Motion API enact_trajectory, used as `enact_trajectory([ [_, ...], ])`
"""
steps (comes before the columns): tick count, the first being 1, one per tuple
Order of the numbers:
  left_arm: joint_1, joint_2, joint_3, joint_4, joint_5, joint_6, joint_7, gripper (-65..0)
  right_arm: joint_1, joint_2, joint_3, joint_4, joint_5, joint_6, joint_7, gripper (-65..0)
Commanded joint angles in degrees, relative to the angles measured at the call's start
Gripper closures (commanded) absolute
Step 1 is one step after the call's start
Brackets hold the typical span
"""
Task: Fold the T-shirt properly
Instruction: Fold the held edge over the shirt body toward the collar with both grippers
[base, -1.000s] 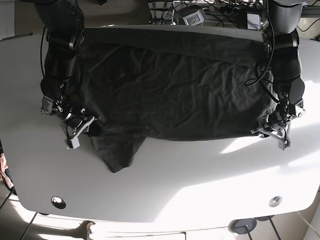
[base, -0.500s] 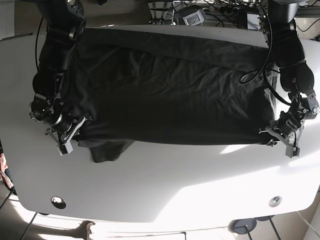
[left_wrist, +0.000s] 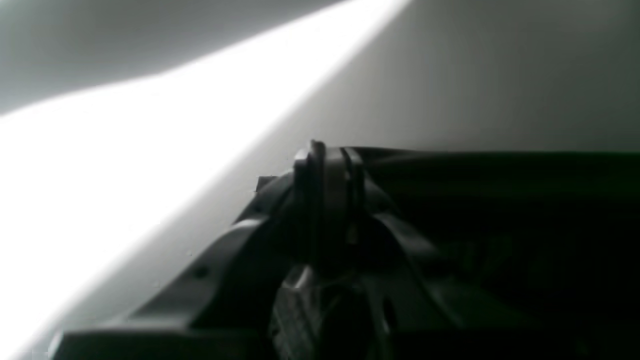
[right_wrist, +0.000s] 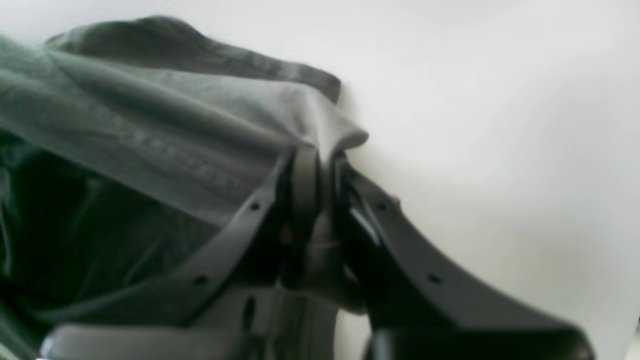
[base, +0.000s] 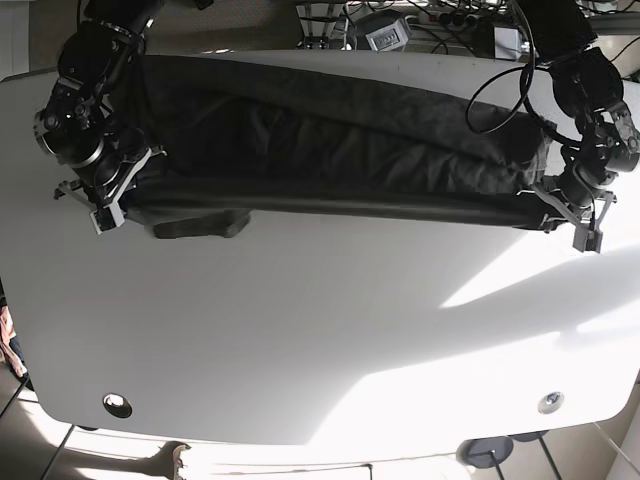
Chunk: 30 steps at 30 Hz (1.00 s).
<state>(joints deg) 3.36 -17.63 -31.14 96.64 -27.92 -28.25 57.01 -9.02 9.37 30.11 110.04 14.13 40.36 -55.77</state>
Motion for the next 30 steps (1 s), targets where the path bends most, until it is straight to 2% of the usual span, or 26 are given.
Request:
enact_trajectory([
  [1,0.56,-1.14,-1.35,1.07,-0.08,-0.63,-1.41,0.0,-2.81,0.26,1.14,1.65,2.62,-0.36,0.95,-1.7],
  [4,1.52,-1.23,-3.02,0.99,0.01,-0.72,-1.41,0.0,-6.5,-0.53,3.43,1.74,5.17,-0.36,0.95,-1.7],
  [9,4.51,-1.58,-3.28,0.99,0.01,-0.72,-1.41,0.0,-10.98,-0.53,3.61,1.74,5.78,-0.36,1.66,-2.2],
  [11,5.22,-2.37,-2.75,0.99,0.1,-0.72,-1.23,0.0,-12.3,-0.53,3.61,1.74,5.78,-0.36,1.66,-6.0],
  [12,5.74,-3.08,-2.14,0.99,0.1,-0.54,-0.62,-1.0,-12.92,-0.53,3.61,1.74,5.78,-0.36,1.75,-10.5],
  [13,5.92,-3.52,-1.61,0.99,0.1,-0.45,0.35,-6.5,-13.36,-0.53,3.69,1.74,5.78,-0.36,1.75,-16.2],
  [16,5.83,-3.69,-1.52,1.25,0.1,-0.37,2.63,-28.9,-14.5,-0.53,3.69,1.92,6.48,-0.36,2.54,-36.1],
  [17,6.01,-3.69,-1.52,1.51,0.1,-0.37,2.55,-34.7,-14.68,-0.53,3.78,2.27,7.98,-0.36,3.59,-41.5],
  [18,6.01,-3.69,-1.61,2.04,0.1,-0.37,2.55,-37.4,-14.68,-0.44,4.22,2.71,9.65,-0.36,4.3,-46.3],
  [21,6.01,-3.6,-1.35,5.56,0.01,-0.63,2.55,-35.8,-14.06,0.0,5.45,3.06,13.96,-0.36,4.38,-54.1],
  [25,5.83,-3.25,-0.47,8.28,0.01,-0.63,2.55,-36.0,-8.96,0.7,5.19,2.8,14.13,-0.36,4.21,-54.7],
  [26,5.74,-3.25,1.03,7.93,0.01,-0.63,2.46,-36.0,-6.68,0.79,5.1,1.04,14.13,-0.36,2.45,-54.7],
  [28,5.74,-3.25,3.05,7.84,0.01,-0.63,2.37,-35.8,-2.19,0.79,5.1,-2.57,12.55,-0.36,-0.45,-54.7],
  [30,5.92,-3.25,5.07,7.76,0.01,-0.63,2.37,-35.8,3.26,0.61,3.78,-7.05,7.01,-0.36,-1.42,-54.7],
])
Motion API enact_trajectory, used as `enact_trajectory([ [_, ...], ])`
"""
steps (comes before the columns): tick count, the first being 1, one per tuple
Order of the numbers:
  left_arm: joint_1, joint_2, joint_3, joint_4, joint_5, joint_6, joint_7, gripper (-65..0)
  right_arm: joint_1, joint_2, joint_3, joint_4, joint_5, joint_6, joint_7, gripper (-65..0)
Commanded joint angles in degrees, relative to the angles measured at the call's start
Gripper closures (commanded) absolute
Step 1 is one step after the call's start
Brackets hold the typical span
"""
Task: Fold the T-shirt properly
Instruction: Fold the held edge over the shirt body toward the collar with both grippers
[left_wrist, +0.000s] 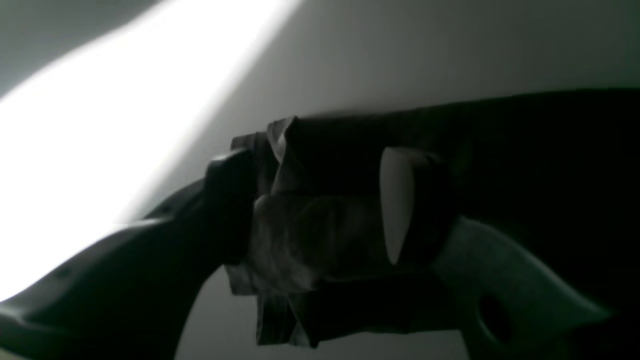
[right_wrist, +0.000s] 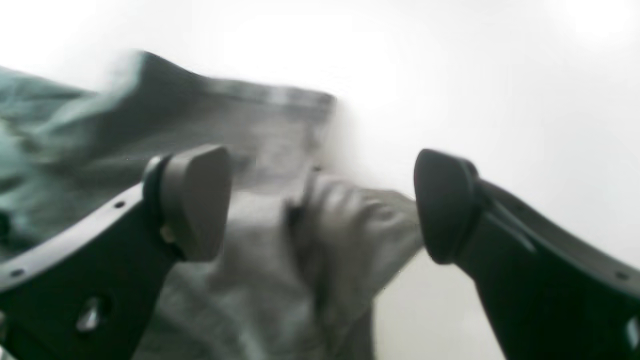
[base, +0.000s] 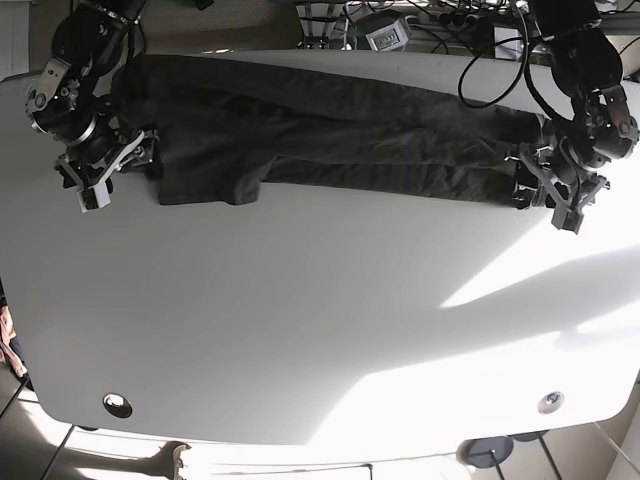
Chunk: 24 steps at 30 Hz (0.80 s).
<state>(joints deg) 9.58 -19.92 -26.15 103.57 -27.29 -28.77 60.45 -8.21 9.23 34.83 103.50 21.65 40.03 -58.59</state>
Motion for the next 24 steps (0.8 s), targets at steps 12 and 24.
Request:
enact_trajectory([
  [12,0.13,0.89,0.79,-3.48,-0.54,-0.1,-1.15,-35.8,9.48,0.48,-5.25,-19.24,-5.17,-0.03,5.62,-50.6],
  [24,0.75,0.8,0.79,-3.57,-0.54,-0.1,-1.15,-35.8,7.81,-1.45,-10.17,-18.89,-5.25,-0.03,8.96,-2.1],
])
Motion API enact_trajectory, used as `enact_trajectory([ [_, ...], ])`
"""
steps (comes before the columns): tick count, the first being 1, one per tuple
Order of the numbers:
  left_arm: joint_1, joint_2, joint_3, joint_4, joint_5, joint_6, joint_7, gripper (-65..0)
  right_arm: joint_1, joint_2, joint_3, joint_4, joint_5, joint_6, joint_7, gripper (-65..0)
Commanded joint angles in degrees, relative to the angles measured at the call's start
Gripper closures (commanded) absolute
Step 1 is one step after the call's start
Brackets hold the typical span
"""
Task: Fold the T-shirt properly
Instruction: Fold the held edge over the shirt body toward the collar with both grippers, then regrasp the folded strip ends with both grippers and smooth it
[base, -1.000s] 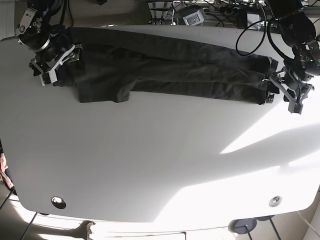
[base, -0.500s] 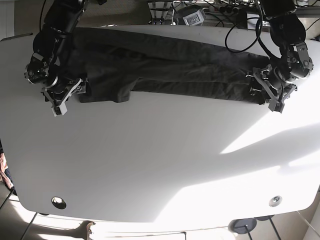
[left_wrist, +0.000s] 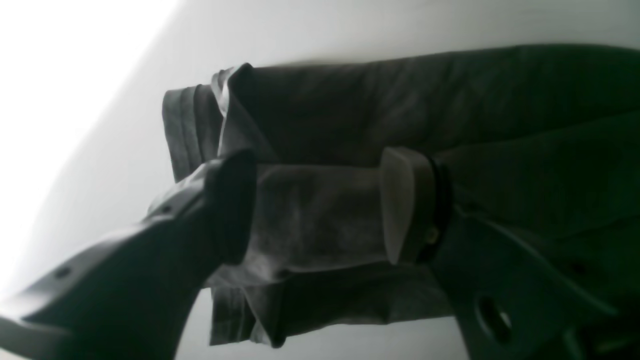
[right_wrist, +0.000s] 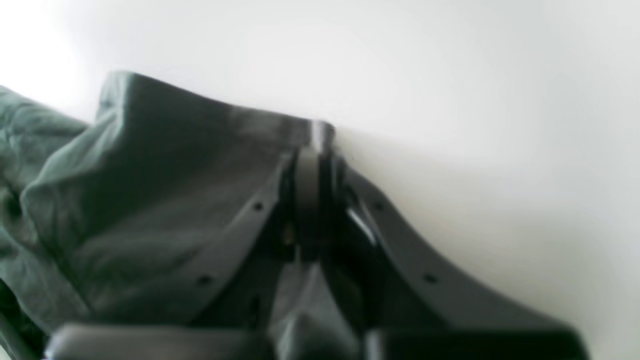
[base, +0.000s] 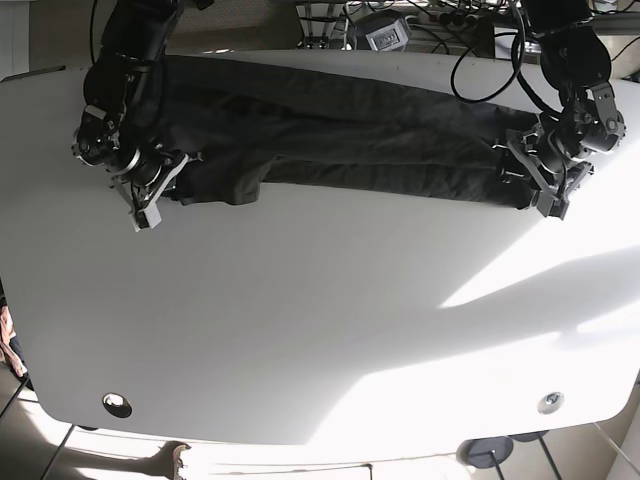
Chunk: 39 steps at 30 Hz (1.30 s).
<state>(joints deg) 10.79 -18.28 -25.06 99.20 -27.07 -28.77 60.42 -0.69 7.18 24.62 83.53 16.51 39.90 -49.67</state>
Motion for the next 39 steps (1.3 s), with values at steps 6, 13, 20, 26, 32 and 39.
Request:
enact_trajectory([
  [6,-0.37,-1.63,-0.3,-4.38,-0.75,-0.1,-3.24,-35.7,-6.56,-0.89,0.3,17.44,0.06,0.1,-0.22,-1.7],
  [13,0.69,-2.16,-0.22,-8.34,-0.67,-0.1,-6.31,-35.7,-18.52,-3.09,0.56,31.24,0.06,0.1,-0.22,-1.7],
  [20,0.6,-3.04,-0.22,-9.66,-0.75,-0.1,-6.4,-35.7,-22.56,-6.26,9.36,31.16,0.06,0.1,0.22,-1.7],
  [26,0.6,-4.09,-0.22,-9.66,-0.75,-0.1,-6.4,-35.7,-22.56,-6.17,12.35,27.73,-0.38,0.1,4.61,-2.1],
  [32,0.51,-4.18,-0.22,-9.48,-0.75,-0.1,-6.4,-35.7,-22.92,-4.5,16.74,27.46,0.06,0.1,6.2,-34.6],
  [39,0.51,-4.09,-0.22,-9.04,-0.84,-0.1,-6.4,-35.7,-27.75,-3.44,13.22,32.39,13.68,0.1,3.74,-63.3],
])
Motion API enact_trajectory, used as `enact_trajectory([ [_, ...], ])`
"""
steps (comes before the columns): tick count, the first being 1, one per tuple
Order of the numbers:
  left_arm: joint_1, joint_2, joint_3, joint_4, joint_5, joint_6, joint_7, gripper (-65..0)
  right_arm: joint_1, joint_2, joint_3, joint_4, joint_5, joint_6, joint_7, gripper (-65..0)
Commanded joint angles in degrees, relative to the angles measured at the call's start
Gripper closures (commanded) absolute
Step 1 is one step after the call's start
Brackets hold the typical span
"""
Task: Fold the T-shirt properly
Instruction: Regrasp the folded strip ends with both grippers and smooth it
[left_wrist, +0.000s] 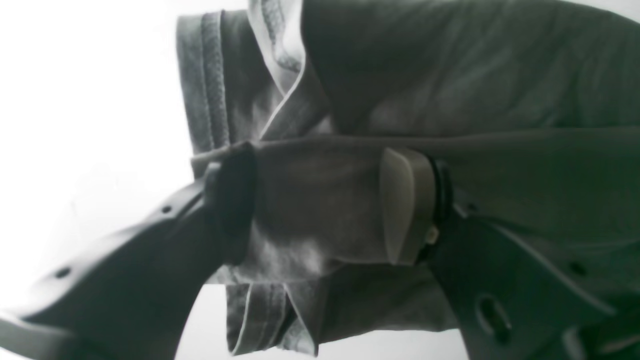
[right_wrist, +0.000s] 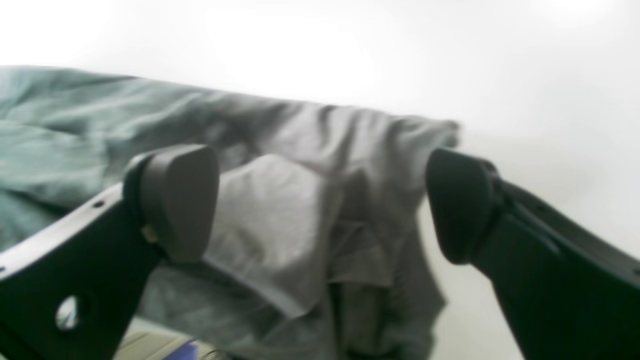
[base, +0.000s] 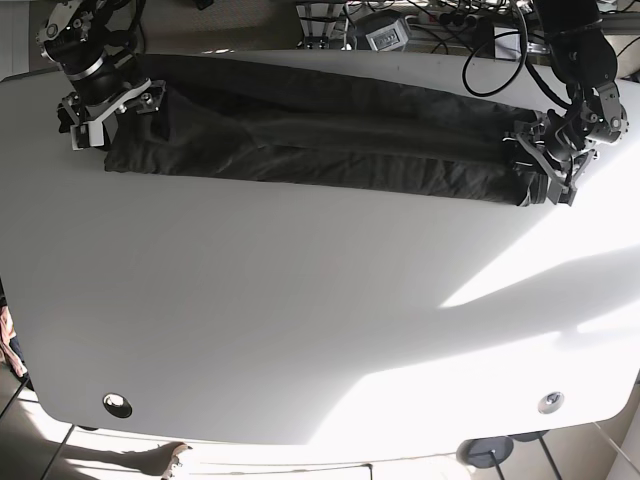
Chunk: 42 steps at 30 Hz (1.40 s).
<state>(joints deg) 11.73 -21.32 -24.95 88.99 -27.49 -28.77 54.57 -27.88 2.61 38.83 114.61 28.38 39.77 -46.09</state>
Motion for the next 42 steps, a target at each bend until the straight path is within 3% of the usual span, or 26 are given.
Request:
enact_trajectory([
  [1,-0.43,-1.05,-0.33,1.16,-0.43,-0.19,-0.54,-35.7,-1.09,1.56,-2.65,1.22,2.34,0.23,-0.64,-63.1],
  [4,-0.25,-1.05,-0.41,2.13,-0.43,-0.19,-0.54,-35.7,-2.85,1.39,-6.17,0.69,1.99,0.23,-0.64,-52.8],
  [7,0.19,-0.96,-0.41,4.5,-0.43,-0.19,-0.54,-35.7,-2.85,1.39,-6.87,-2.56,1.38,0.23,-0.64,-34.9],
  [9,0.8,-0.96,-0.41,4.77,-0.43,-0.19,-0.54,-35.7,-1.09,1.39,-7.05,-6.26,-2.67,0.23,-0.46,-22.2],
  [12,0.98,-0.88,-0.41,4.59,-0.43,-0.19,-0.54,-35.7,2.52,1.65,-6.7,-12.06,-8.12,0.23,0.42,-15.7],
  [17,0.71,-0.79,-0.33,0.2,-0.34,-0.19,-0.72,-35.7,8.23,2.71,-7.14,-19.62,-13.39,0.23,4.55,-15.1],
  [23,-1.48,-1.05,0.03,-8.86,-0.34,-0.19,-8.37,-36.0,18.87,4.55,-7.22,-26.3,-19.11,0.23,4.63,-15.1],
  [31,-10.45,-1.05,2.14,-12.46,-0.34,0.07,-8.19,-36.4,21.59,4.99,-7.31,-26.47,-19.63,0.23,4.63,-15.1],
  [35,-12.3,-1.05,-1.29,-5.87,-0.69,-0.54,-1.42,-36.1,22.56,5.08,-7.31,-26.47,-19.63,0.23,4.63,-14.9],
  [40,-10.01,1.94,-10.96,6.88,-0.69,-9.95,7.19,-36.5,22.56,5.08,-7.31,-26.47,-19.63,0.23,4.63,-14.7],
  [42,-8.08,4.22,-17.03,9.34,-0.69,-11.23,10.09,-41.7,22.56,5.08,-7.31,-26.47,-19.55,0.23,4.63,-14.7],
])
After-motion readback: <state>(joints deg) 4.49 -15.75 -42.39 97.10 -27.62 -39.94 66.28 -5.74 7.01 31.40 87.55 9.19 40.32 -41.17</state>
